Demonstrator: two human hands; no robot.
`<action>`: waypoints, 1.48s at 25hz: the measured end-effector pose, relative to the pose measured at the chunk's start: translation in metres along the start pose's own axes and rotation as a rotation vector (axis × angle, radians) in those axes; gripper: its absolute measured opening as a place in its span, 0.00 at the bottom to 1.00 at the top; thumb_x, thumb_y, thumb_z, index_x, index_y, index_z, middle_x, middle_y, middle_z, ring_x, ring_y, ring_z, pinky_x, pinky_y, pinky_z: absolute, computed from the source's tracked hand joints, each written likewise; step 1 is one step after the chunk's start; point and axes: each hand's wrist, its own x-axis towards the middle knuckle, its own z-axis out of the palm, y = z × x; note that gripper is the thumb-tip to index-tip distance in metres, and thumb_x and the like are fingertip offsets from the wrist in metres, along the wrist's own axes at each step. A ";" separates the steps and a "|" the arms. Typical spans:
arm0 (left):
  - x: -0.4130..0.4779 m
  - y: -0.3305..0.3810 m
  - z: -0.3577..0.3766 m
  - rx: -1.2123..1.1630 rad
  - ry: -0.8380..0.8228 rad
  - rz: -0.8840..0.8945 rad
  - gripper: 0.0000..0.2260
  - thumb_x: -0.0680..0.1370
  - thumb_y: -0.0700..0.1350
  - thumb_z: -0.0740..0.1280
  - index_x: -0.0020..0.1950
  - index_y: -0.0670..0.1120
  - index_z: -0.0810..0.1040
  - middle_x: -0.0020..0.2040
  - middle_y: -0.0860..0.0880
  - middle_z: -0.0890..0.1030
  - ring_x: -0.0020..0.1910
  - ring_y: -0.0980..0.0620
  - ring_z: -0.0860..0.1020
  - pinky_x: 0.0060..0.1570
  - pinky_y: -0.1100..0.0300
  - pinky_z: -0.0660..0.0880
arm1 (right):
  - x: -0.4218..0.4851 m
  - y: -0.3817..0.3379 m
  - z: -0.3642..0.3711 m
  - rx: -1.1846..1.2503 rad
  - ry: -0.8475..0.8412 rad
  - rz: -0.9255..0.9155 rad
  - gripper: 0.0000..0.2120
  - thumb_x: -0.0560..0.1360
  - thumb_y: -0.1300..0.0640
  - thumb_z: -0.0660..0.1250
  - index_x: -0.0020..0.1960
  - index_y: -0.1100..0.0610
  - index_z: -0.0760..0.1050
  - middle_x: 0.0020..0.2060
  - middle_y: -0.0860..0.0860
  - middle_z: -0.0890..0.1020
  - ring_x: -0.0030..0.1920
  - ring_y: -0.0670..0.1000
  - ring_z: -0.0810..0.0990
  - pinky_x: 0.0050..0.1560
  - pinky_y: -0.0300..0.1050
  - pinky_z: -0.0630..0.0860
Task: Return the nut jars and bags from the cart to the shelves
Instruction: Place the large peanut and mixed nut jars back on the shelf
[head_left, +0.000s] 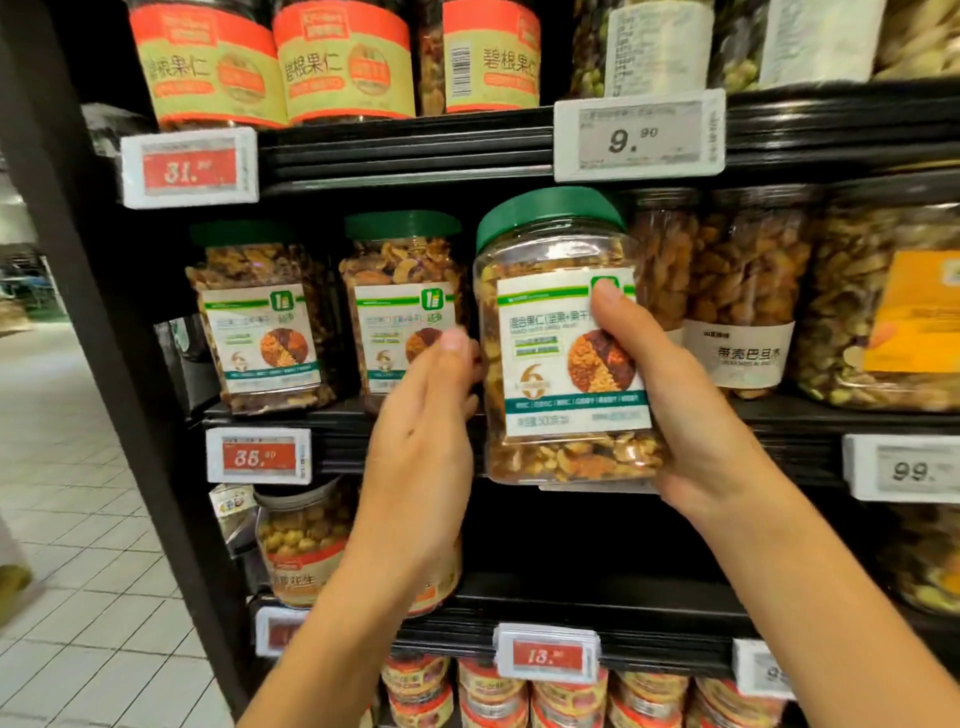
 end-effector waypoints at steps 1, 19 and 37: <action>-0.004 0.003 0.008 -0.046 -0.083 -0.061 0.19 0.76 0.63 0.54 0.58 0.59 0.78 0.54 0.60 0.82 0.55 0.62 0.79 0.54 0.63 0.75 | 0.002 0.002 0.005 -0.032 0.008 -0.010 0.21 0.62 0.43 0.71 0.48 0.55 0.84 0.47 0.56 0.85 0.49 0.54 0.84 0.45 0.46 0.81; 0.043 0.018 -0.002 -0.030 -0.038 -0.103 0.28 0.79 0.64 0.44 0.51 0.54 0.82 0.44 0.55 0.85 0.44 0.58 0.83 0.40 0.63 0.79 | 0.043 0.005 0.026 -0.182 0.068 0.039 0.21 0.74 0.35 0.57 0.47 0.48 0.82 0.49 0.51 0.85 0.51 0.51 0.83 0.59 0.53 0.76; 0.036 -0.021 -0.017 0.112 -0.122 -0.009 0.20 0.78 0.65 0.46 0.54 0.69 0.77 0.51 0.69 0.80 0.55 0.72 0.75 0.55 0.73 0.71 | 0.030 0.009 -0.005 -0.737 0.143 -0.202 0.27 0.71 0.31 0.57 0.60 0.48 0.76 0.49 0.39 0.83 0.51 0.34 0.79 0.53 0.33 0.76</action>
